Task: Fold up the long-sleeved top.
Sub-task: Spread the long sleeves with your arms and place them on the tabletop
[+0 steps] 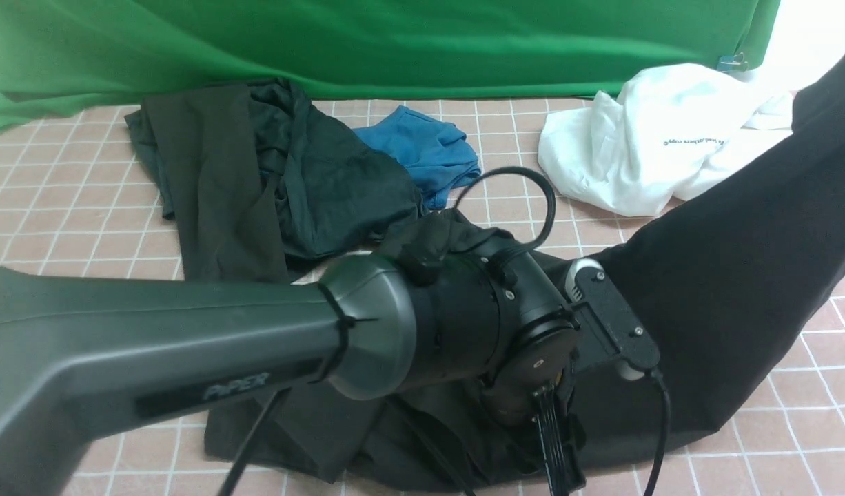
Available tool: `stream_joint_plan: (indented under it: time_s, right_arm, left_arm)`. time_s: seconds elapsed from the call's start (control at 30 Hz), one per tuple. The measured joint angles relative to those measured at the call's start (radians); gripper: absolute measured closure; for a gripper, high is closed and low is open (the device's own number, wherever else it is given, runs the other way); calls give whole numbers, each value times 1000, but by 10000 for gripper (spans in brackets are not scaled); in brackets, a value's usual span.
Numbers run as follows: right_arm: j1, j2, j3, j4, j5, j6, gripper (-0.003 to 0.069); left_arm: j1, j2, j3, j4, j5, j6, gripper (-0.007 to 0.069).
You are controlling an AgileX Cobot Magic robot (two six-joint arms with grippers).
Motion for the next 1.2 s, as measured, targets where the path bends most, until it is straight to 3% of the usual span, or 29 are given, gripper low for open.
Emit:
stream_joint_plan:
  time_s: [0.13,0.33,0.67,0.87,0.97,1.0,1.03,1.2]
  right_arm:
    - [0,0,0,24,0,-24,604]
    - [0,0,1,38,0,-31,604]
    - [0,0,1,39,0,-36,604]
    - [0,0,1,40,2,-38,604]
    - [0,0,1,40,12,-39,604]
    - [0,0,1,40,12,-39,604]
    - [0,0,1,41,12,-40,604]
    - [0,0,1,41,12,-40,604]
  left_arm:
    - [0,36,0,34,48,0,279]
    - [1,41,-3,95,84,0,531]
    - [4,-34,-92,58,249,9,547]
    - [5,-63,-95,-22,216,117,470]
    - [16,-63,-96,-38,188,127,333]
    - [17,-63,-96,-38,187,127,326]
    - [33,-62,-96,-39,178,123,259]
    - [89,-58,-96,-80,160,59,158]
